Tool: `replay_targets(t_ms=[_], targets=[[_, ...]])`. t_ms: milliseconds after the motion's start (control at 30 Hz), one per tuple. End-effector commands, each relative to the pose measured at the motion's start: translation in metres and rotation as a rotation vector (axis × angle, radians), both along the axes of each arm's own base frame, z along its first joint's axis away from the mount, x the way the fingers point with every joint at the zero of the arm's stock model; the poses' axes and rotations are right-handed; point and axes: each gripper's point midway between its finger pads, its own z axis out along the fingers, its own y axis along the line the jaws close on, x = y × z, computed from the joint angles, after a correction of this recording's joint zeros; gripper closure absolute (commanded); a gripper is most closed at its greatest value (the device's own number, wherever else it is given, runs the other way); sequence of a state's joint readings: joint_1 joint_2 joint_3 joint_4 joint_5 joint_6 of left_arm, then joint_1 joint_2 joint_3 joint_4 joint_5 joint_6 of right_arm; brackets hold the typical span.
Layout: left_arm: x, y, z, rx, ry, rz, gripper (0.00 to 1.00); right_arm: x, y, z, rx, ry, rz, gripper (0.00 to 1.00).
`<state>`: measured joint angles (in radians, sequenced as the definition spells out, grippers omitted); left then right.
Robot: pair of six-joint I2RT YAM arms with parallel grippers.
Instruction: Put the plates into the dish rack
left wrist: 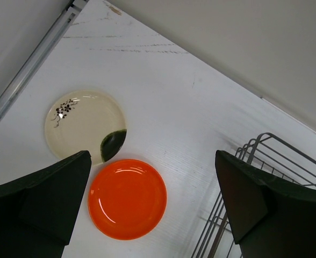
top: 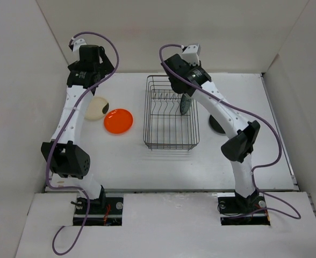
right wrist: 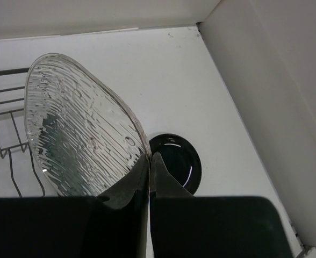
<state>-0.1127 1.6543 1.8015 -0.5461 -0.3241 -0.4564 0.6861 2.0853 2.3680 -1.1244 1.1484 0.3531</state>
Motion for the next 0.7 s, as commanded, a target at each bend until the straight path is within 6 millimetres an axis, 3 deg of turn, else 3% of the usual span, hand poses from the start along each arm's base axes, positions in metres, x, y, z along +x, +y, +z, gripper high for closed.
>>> replay_targets(t_ms=[0, 100, 167, 667], targets=[[-0.002, -0.004, 0.029, -0.027, -0.070, -0.008, 0.00, -0.011, -0.011, 0.011, 0.013, -0.070, -0.094, 1.00], [-0.002, -0.006, 0.029, -0.032, -0.070, -0.016, 0.00, -0.011, -0.007, 0.006, 0.077, -0.092, -0.104, 1.00], [-0.004, -0.006, 0.029, -0.032, -0.070, -0.016, 0.00, -0.009, -0.006, -0.007, 0.061, -0.078, -0.118, 1.00], [-0.006, -0.014, 0.032, -0.058, -0.084, -0.061, 0.00, 0.009, 0.005, -0.030, 0.018, -0.074, -0.143, 1.00]])
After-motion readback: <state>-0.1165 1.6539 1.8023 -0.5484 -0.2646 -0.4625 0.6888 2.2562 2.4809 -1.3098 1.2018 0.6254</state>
